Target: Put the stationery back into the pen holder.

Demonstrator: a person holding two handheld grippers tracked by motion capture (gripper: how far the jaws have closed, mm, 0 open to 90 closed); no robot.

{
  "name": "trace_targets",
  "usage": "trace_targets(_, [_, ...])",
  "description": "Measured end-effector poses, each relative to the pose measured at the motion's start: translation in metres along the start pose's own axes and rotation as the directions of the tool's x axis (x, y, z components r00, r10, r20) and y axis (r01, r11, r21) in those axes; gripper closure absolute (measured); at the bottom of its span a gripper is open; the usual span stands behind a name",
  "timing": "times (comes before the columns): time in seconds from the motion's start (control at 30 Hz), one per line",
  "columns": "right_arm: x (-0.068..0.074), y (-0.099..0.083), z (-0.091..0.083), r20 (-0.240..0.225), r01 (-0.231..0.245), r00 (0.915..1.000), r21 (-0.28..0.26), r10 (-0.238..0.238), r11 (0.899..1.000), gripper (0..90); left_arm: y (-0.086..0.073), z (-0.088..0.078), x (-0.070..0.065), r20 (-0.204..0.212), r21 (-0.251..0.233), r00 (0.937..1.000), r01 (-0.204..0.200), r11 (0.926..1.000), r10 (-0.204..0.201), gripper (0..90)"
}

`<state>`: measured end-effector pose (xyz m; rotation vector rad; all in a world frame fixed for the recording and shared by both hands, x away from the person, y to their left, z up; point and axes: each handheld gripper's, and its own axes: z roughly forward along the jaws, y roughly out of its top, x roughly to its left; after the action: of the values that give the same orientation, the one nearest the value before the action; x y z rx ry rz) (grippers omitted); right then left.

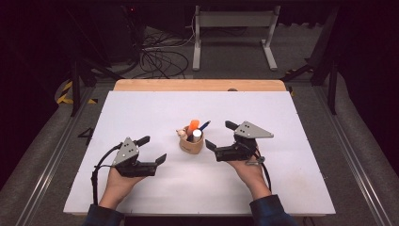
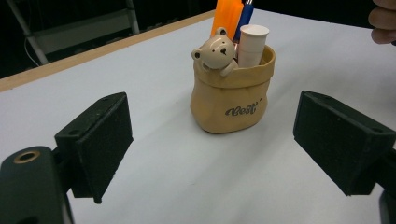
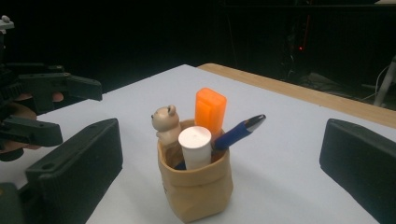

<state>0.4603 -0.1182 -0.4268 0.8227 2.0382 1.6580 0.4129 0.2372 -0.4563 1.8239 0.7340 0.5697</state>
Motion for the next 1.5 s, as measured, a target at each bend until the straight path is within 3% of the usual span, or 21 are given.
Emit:
trace_targets(0.6, [-0.014,-0.012,-0.016,0.035,-0.012,0.9993,-0.001,0.012,1.0,0.0,0.0,-0.003,0.002,0.001,-0.006,1.0,0.008,0.9999,-0.008,9.5])
trace_targets(1.0, [-0.027,-0.019,-0.035,0.073,-0.031,0.9968,-0.004,0.031,1.0,0.0,0.0,-0.008,0.006,-0.021,-0.011,0.9998,0.007,0.9999,-0.007,9.2])
trace_targets(1.37, [-0.036,-0.023,-0.048,0.088,-0.047,0.995,-0.013,0.048,0.999,0.0,0.0,-0.011,0.007,-0.016,-0.025,0.9992,0.037,0.999,-0.038,8.5])
trace_targets(1.5, [-0.038,-0.025,-0.052,0.098,-0.051,0.9937,-0.016,0.053,0.999,0.0,-0.001,-0.014,0.009,-0.018,-0.026,0.9994,0.03,0.9992,-0.031,7.9])
